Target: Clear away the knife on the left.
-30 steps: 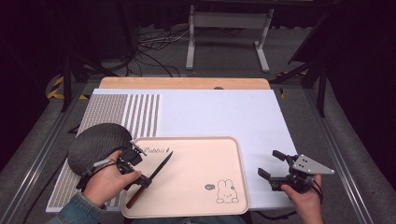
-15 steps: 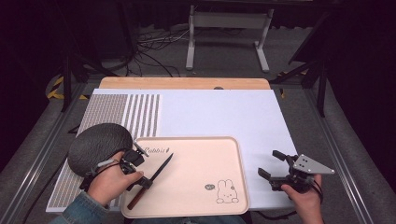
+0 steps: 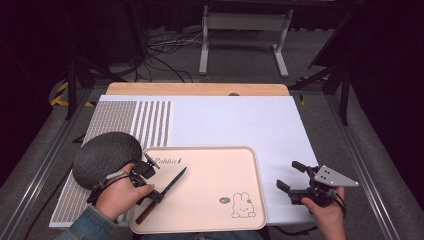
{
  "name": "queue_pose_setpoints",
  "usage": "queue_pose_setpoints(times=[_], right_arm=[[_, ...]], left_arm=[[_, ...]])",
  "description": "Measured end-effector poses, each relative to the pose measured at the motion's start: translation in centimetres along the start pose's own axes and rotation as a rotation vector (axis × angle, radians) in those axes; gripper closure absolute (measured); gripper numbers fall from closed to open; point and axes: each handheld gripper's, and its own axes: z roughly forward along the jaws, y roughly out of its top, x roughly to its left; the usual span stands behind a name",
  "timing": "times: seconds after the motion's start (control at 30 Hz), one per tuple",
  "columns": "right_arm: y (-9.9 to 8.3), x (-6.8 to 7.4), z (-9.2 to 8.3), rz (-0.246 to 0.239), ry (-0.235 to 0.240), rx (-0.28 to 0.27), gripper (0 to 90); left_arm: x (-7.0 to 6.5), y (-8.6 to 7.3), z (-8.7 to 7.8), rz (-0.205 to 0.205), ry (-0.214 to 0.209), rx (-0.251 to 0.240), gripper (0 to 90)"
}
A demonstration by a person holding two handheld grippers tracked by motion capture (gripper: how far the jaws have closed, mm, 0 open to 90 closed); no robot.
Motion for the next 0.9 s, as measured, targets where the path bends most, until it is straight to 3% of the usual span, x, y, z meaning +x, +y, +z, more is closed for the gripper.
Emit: queue_pose_setpoints(times=[0.5, 0.63, 0.77, 0.8, 0.83, 0.9], right_arm=[[0.0, 0.0, 0.0, 0.003, 0.0, 0.006, 8.6], [0.0, 0.0, 0.1, 0.001, 0.001, 0.008, 8.6], [0.0, 0.0, 0.1, 0.002, 0.001, 0.007, 8.6], [0.0, 0.0, 0.1, 0.001, 0.001, 0.007, 8.6], [0.0, 0.0, 0.1, 0.0, 0.0, 0.006, 8.4], [-0.1, 0.0, 0.1, -0.003, -0.002, 0.0, 7.7]], left_arm=[[0.1, -0.1, 0.0, -0.006, 0.011, -0.007, 76.2], [-0.2, -0.2, -0.2, 0.005, 0.019, -0.018, 63.2], [-1.1, -0.2, -0.9, 0.076, 0.043, -0.075, 46.1], [-1.1, -0.2, -0.9, 0.076, 0.043, -0.075, 42.1], [-1.5, -0.2, -1.0, 0.146, 0.061, -0.121, 36.1], [-1.9, -0.1, -1.0, 0.227, 0.074, -0.16, 26.9]])
